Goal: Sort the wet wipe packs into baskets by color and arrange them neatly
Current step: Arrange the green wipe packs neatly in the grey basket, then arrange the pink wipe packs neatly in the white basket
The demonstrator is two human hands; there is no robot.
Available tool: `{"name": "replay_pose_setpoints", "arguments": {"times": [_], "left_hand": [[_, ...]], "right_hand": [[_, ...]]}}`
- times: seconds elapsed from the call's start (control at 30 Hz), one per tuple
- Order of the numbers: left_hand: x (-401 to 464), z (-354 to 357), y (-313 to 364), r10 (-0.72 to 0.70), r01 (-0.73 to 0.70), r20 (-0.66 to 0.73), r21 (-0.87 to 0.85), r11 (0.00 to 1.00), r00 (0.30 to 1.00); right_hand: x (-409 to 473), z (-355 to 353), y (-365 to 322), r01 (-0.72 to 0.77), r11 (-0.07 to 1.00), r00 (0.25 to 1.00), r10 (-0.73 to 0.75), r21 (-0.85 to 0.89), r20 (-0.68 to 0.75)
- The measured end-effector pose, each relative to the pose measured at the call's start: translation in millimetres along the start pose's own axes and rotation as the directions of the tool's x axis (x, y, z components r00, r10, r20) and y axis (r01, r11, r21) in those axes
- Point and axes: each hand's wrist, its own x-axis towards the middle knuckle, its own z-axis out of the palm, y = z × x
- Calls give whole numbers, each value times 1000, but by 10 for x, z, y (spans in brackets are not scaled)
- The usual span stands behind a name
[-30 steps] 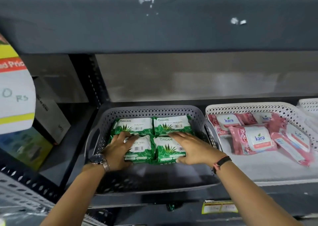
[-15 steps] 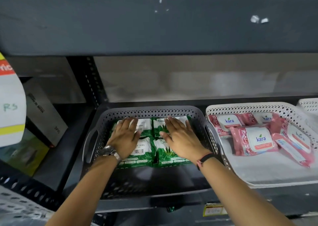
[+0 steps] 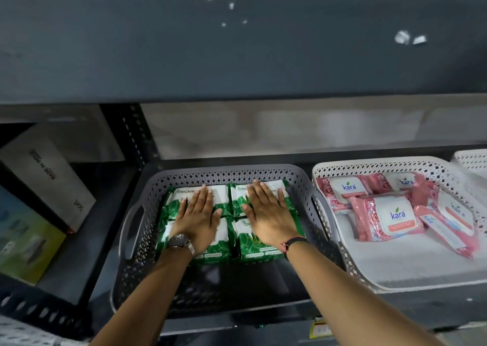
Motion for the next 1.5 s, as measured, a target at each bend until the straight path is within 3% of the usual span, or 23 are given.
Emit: {"name": "replay_pose_setpoints", "arguments": {"times": [0.13,0.27,0.4,0.53,0.63,0.7,0.77,0.87,0.93,1.07,1.17,1.37,1.5], "left_hand": [[-11,16,-30,5,-7,-35,-50,999,999],[17,-18,-49,3,-2,23,-46,999,1000],[31,-186,116,-26,24,-32,-50,998,999],[12,-430,837,108,-161,-247,-206,965,963],[10,-438,1652,274,-341,-303,-194,920,913],[71,-323,2177,405,-457,-277,-156,876,871],[160,-159,2613,496,-515,-166,-94,852,852],[252,121,3094,496,-496,31,18,868,868],[289,310,3290,456,-465,101,103,879,884],[346,517,3421,374,-376,53,218,900,926],[330,514,3357,365,-360,17,202,911,931],[270,388,2965,337,-359,188,95,928,922],[262,388,2883,308,-333,231,78,940,923]], "right_hand": [[7,3,8,2,999,1000,-2,43,-5],[9,-70,4,21,995,1000,-20,102,-13],[-78,-388,80,125,979,963,-80,162,-259],[-401,-1003,526,156,951,844,12,266,-536],[-781,-1384,1218,90,955,804,97,281,-587],[-1049,-1555,1783,-23,961,847,164,274,-505],[-1276,-1640,2341,-153,964,924,217,215,-316],[-1499,-1607,2907,-206,973,978,209,107,-17],[-1550,-1483,3077,-184,970,982,175,158,70],[-1540,-1294,3224,-225,941,974,211,253,82],[-1527,-1313,3288,-135,968,991,127,213,48],[-1420,-1379,3367,45,987,981,-72,152,179],[-1325,-1308,3358,102,985,962,-134,142,238]]}}
